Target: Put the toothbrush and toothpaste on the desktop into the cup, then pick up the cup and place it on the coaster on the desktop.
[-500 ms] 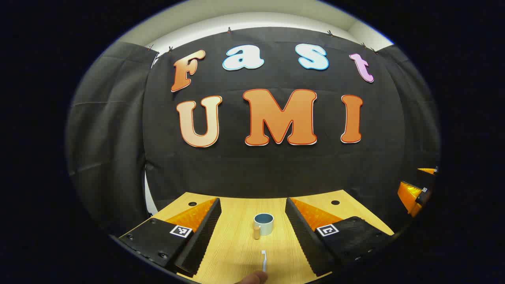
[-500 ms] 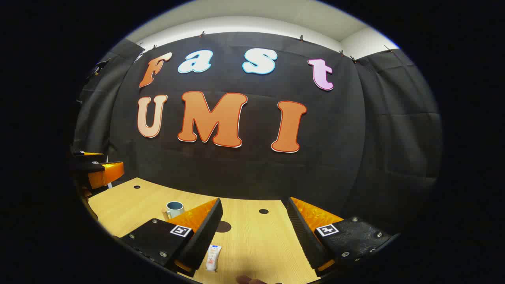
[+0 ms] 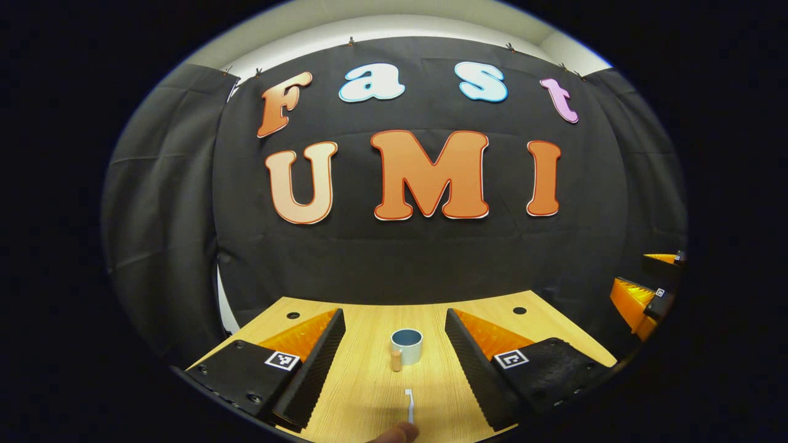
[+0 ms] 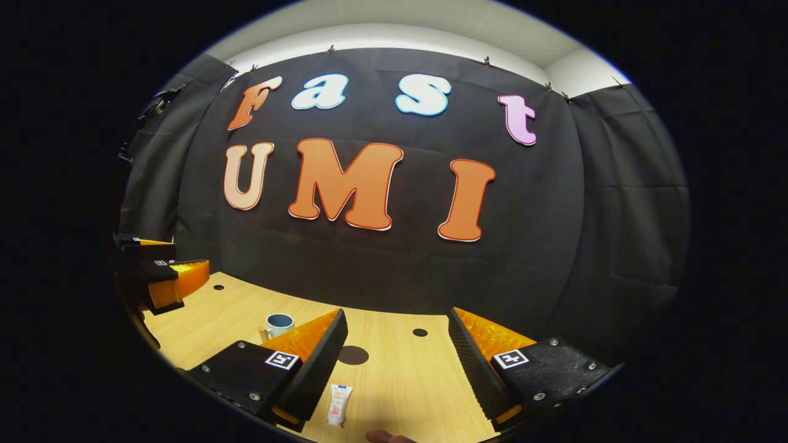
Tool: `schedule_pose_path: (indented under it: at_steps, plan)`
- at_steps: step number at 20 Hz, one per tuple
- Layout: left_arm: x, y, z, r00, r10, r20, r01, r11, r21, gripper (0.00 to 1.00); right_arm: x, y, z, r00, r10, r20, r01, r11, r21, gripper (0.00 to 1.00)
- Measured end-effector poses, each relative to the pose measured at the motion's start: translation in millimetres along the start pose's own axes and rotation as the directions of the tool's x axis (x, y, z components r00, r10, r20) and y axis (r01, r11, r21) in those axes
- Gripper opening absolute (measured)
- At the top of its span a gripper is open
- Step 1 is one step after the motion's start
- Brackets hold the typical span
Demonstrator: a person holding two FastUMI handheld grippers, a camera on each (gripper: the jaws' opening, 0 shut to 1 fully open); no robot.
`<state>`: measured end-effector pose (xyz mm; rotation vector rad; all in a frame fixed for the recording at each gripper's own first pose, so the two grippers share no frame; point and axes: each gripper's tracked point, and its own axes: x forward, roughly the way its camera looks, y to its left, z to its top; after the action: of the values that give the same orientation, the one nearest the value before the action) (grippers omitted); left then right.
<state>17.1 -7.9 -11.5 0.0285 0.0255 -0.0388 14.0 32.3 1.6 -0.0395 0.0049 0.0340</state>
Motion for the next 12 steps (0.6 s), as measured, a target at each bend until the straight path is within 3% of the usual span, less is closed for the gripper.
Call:
schedule_pose_path:
  at_steps: [12]
  plan:
    - [9,10,-8,1.000,-0.027,-0.011,0.027,1.000,0.002,0.98,7,20,2,1.000,-0.014,-0.012,0.013,1.000,-0.026,0.99]
